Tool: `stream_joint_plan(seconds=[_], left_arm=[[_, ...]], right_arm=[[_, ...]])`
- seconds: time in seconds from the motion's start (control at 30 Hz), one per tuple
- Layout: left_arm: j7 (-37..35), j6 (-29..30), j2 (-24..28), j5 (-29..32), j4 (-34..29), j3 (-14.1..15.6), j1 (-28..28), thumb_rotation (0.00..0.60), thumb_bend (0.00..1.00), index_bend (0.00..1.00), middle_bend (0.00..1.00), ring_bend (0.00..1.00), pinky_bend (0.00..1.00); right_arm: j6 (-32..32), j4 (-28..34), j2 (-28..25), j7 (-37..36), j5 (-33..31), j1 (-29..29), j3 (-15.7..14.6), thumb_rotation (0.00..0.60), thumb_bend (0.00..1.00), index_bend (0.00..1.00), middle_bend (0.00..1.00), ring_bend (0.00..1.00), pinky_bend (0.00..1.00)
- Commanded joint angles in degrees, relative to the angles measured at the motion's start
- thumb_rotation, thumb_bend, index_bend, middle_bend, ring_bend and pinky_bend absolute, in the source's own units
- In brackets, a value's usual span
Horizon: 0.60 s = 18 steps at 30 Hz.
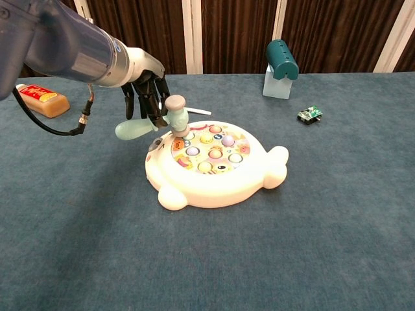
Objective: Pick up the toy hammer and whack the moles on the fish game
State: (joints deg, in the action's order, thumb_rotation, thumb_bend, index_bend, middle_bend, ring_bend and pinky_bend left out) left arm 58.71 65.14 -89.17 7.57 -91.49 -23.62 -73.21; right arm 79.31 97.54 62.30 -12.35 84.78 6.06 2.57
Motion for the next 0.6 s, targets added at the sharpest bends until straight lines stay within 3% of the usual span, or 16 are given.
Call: stream_joint_plan(seconds=[0.03, 0.3, 0.6], left_arm=[[-0.43, -0.06, 0.07, -0.73, -0.22, 0.1, 0.15, 0.6, 0.65, 0.68, 0.57, 0.41, 0.51], [-2.48, 0.69, 1.78, -2.81, -3.88, -1.97, -0.27, 0.6, 0.65, 0.68, 0.57, 0.41, 0.51], [-1.89, 1.4, 1.12, -1.37, -4.55, -1.69, -1.76, 0.6, 0.65, 0.68, 0.57, 0.41, 0.51]], right_arm=[[0.01, 0.03, -0.02, -0.02, -0.01, 0.01, 0.03, 0.6, 0.24, 0.0, 0.0, 0.0, 0.0], [0.02, 0.13, -0.05, -0.1, 0.11, 0.01, -0.01, 0.6, 0.24, 0.0, 0.0, 0.0, 0.0], [0.24, 0.19, -0.1, -0.38, 0.47, -0.03, -0.07, 0.6, 0.24, 0.0, 0.0, 0.0, 0.0]])
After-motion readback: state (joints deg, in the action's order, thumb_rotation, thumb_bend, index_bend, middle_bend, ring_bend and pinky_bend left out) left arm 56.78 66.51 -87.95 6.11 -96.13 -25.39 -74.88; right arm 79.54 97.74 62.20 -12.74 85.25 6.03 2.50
